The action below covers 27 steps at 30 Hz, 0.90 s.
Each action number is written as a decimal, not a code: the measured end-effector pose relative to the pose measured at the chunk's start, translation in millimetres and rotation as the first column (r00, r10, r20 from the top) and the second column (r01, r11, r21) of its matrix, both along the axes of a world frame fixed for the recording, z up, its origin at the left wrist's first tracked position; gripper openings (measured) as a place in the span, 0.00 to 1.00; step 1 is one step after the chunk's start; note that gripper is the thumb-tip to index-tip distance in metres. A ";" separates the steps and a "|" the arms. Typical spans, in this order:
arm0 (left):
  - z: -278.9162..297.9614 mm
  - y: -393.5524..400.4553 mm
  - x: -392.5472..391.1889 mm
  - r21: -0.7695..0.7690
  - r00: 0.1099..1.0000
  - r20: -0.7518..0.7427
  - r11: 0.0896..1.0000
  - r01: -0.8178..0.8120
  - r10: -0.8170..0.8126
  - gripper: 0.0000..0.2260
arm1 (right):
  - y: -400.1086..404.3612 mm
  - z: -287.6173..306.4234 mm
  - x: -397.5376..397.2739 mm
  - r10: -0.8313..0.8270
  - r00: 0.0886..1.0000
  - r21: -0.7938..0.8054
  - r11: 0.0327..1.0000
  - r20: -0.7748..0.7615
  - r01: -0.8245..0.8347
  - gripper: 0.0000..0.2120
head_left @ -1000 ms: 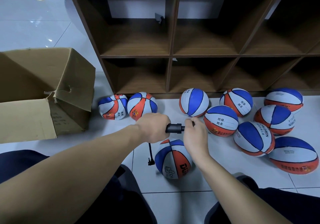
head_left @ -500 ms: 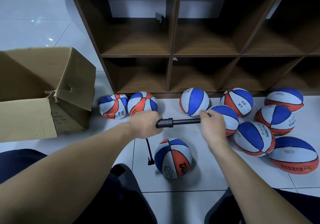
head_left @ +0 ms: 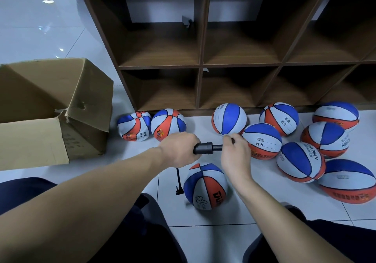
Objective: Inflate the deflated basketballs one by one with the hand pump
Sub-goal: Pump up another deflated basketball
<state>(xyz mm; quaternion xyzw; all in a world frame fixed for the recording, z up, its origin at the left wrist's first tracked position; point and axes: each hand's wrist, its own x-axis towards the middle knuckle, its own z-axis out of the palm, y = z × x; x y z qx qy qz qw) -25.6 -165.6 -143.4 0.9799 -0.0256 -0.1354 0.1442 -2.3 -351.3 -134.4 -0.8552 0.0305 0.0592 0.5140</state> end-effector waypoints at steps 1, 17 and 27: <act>0.3 -2.5 0.7 0.008 1.000 -0.002 1.000 0.003 -0.003 0.10 | 2.2 0.0 -1.8 0.010 1.000 -0.002 1.000 -0.010 -0.010 0.16; 0.1 6.4 3.7 -0.029 0.999 -0.019 0.999 0.025 -0.025 0.09 | -6.6 -1.6 14.7 0.085 0.990 0.022 0.996 -0.111 -0.083 0.19; -0.7 23.9 1.6 0.023 0.996 -0.079 0.999 -0.038 0.039 0.08 | -28.6 -6.0 30.9 -0.135 0.985 0.052 0.989 -0.108 0.141 0.19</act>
